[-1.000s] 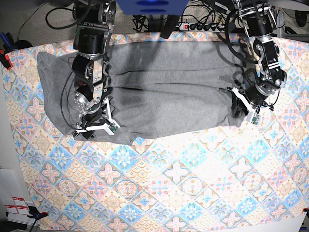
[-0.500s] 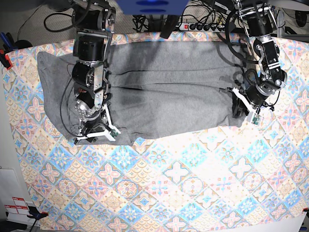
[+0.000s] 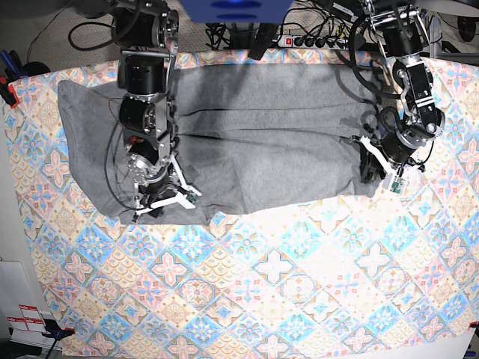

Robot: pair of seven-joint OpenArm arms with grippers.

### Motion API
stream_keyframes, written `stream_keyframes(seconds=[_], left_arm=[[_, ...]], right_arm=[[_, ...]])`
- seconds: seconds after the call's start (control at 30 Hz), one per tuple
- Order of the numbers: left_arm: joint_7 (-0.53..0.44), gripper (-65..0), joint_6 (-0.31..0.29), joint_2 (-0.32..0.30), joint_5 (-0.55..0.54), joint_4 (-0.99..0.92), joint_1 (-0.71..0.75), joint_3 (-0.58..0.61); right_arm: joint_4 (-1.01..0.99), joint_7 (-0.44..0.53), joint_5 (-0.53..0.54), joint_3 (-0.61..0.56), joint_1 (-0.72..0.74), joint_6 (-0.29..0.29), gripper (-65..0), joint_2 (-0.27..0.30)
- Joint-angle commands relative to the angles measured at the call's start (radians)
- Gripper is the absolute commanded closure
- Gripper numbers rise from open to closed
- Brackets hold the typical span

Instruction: Fold the T-shirt properly

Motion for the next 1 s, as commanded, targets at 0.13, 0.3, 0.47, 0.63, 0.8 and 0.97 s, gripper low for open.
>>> stream_keyframes(seconds=[0.13, 0.3, 0.47, 0.63, 0.8, 0.97], left_arm=[[-0.023, 0.0, -0.001, -0.012, -0.019, 0.017, -0.012, -0.004], [-0.023, 0.0, -0.001, -0.012, -0.016, 0.017, -0.012, -0.004], [-0.023, 0.0, -0.001, -0.012, -0.014, 0.017, -0.012, -0.004], [-0.023, 0.0, -0.001, -0.012, -0.017, 0.017, -0.012, -0.004], [-0.023, 0.0, -0.001, -0.012, -0.017, 0.015, -0.011, -0.002], [-0.023, 0.0, -0.001, -0.012, -0.016, 0.015, -0.009, -0.002]], right_arm=[[-0.079, 0.003, 0.003, -0.045, 0.074, -0.004, -30.6, 0.0], [-0.139, 0.001, 0.003, -0.047, 0.093, -0.004, -22.8, 0.0], [-0.14, -0.023, 0.003, -0.045, 0.114, -0.004, -12.3, 0.0], [-0.129, -0.043, 0.003, -0.042, 0.113, -0.004, -6.0, 0.0], [-0.045, -0.048, 0.004, -0.002, 0.11, -0.004, -2.3, 0.0], [0.084, -0.048, 0.004, 0.073, 0.093, -0.004, -2.3, -0.002]])
